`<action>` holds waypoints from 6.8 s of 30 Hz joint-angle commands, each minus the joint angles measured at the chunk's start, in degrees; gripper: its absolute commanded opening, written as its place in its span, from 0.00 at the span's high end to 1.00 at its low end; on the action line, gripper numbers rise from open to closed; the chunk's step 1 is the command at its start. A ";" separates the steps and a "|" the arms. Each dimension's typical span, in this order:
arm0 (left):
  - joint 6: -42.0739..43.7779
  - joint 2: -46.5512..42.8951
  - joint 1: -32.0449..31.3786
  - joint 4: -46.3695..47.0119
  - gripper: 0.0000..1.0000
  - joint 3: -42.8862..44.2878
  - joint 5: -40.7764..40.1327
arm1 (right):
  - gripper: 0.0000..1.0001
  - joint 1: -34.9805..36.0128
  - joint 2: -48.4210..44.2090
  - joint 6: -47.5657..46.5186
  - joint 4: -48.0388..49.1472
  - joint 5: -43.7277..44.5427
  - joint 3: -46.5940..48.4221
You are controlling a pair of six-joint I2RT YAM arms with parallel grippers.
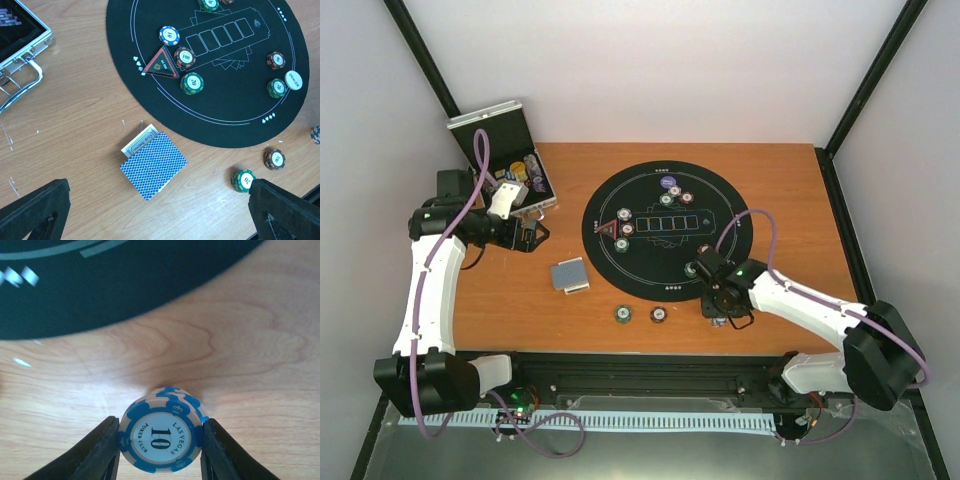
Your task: Distribute texas hold em gaming equipment
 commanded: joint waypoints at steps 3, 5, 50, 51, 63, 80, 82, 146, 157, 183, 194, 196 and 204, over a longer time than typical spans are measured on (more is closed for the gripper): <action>0.02 -0.64 0.32 -1.07 0.00 2.50 0.21 | 0.81 0.18 -1.46 -1.19 -4.54 3.98 9.83; 0.01 -0.60 0.27 -1.01 0.00 2.67 0.18 | 0.81 -1.40 0.64 -3.32 -5.50 4.67 14.38; 1.51 3.75 0.32 1.18 0.00 1.23 -0.95 | 0.75 -20.09 78.00 -22.90 -3.56 -6.28 100.77; 1.51 3.71 0.32 1.18 0.00 1.22 -1.00 | 0.71 -20.10 78.09 -22.93 -3.58 -6.43 100.72; 1.22 3.71 0.26 1.27 0.00 0.96 -1.50 | 0.46 -20.10 75.94 -23.62 -3.80 -5.00 103.44; 0.92 1.53 0.32 0.31 0.00 0.51 -1.19 | 0.37 -13.37 38.54 -20.98 -1.42 2.61 58.58; 0.81 0.88 0.31 0.23 0.00 0.13 -0.55 | 0.33 -10.20 29.94 -18.10 1.04 4.69 45.59; 0.92 -1.52 0.32 -0.38 0.00 -1.54 0.68 | 0.76 -4.54 4.80 -4.45 -2.70 6.61 16.26; 9.79 -0.56 0.32 -2.66 0.00 -3.43 -1.23 | 0.78 -22.28 22.83 -15.49 5.61 1.29 25.26; 31.13 0.59 -9.31 1.98 0.00 -15.66 -6.39 | 0.27 -27.65 30.57 -17.48 11.95 -3.85 28.47; 41.72 6.68 -14.10 11.66 0.00 -21.94 -13.97 | 0.00 -17.96 11.65 -12.59 11.35 -5.79 21.72; 43.21 8.23 -14.11 12.78 0.00 -21.98 -14.80 | 0.00 -13.95 9.74 -10.50 12.56 -6.90 19.83; 45.41 13.12 -14.48 17.79 0.00 -22.53 -17.39 | 0.01 -3.80 7.54 -3.73 15.78 -6.61 15.17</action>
